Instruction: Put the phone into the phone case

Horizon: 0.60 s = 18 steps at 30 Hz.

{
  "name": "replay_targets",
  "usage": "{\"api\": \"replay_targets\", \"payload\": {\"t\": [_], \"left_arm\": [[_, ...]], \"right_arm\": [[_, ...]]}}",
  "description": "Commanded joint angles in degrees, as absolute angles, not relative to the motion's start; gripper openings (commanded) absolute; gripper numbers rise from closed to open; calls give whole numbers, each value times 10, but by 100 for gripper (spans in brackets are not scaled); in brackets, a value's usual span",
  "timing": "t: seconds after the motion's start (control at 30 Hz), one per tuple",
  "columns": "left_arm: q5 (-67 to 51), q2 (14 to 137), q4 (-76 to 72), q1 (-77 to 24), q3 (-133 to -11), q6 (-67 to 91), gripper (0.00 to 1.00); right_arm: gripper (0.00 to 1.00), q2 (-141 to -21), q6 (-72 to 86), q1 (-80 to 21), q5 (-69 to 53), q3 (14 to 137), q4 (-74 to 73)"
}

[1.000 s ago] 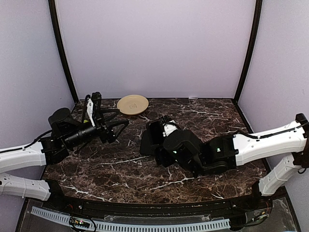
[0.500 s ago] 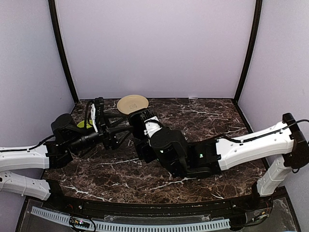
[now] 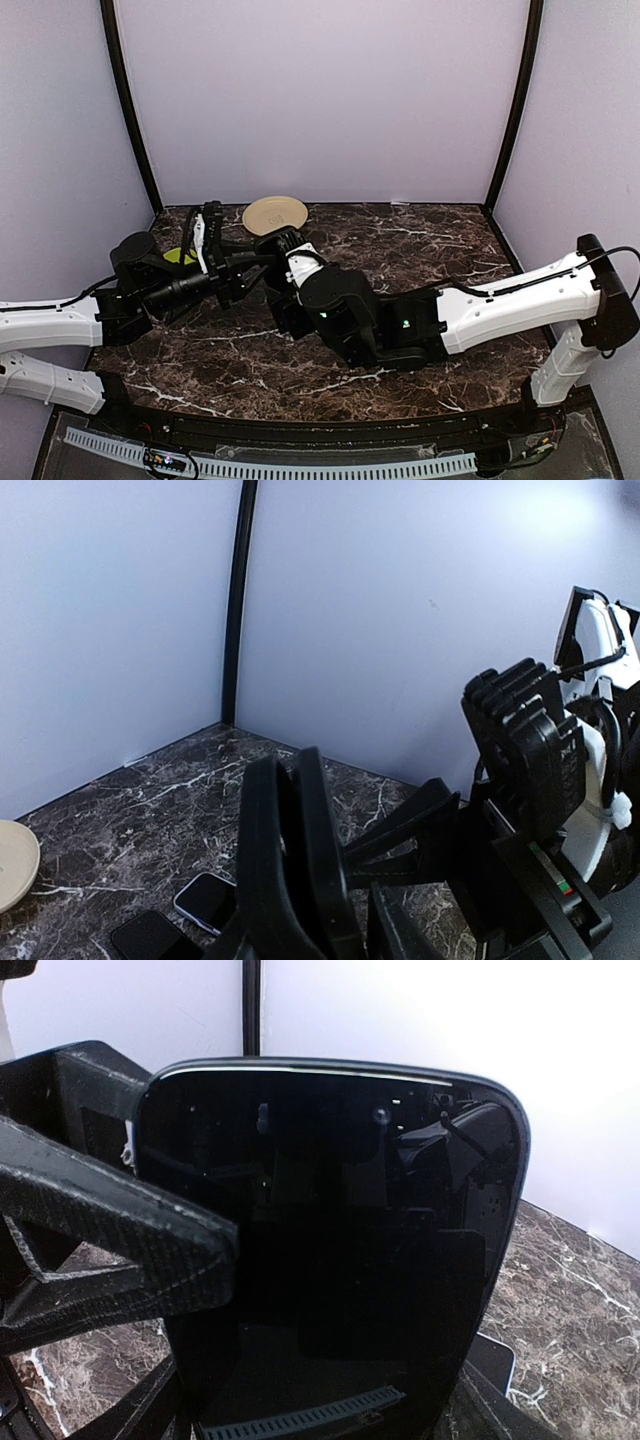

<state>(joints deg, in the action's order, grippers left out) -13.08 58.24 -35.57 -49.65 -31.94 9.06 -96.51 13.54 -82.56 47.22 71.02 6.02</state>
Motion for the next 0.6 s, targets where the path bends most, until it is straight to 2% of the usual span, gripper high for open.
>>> {"api": "replay_targets", "payload": {"t": [0.0, 0.23, 0.33, 0.4, 0.43, 0.57], "left_arm": [[-138, 585, -348, -497, -341, 85, 26], [-147, 589, -346, -497, -343, 86, 3], [-149, 587, -347, -497, -342, 83, 0], [-152, 583, -350, -497, -340, 79, 0], [-152, 580, -351, -497, -338, 74, 0], [-151, 568, -355, -497, -334, 62, 0]], "right_arm": [[13, -961, 128, -831, 479, 741, 98], [13, -963, 121, -831, 476, 743, 97], [13, -957, 118, -831, 478, 739, 96], [18, -953, 112, -831, 474, 733, 99], [24, -949, 106, -831, 466, 729, 100], [70, -937, 104, -819, 408, 721, 80]]}}
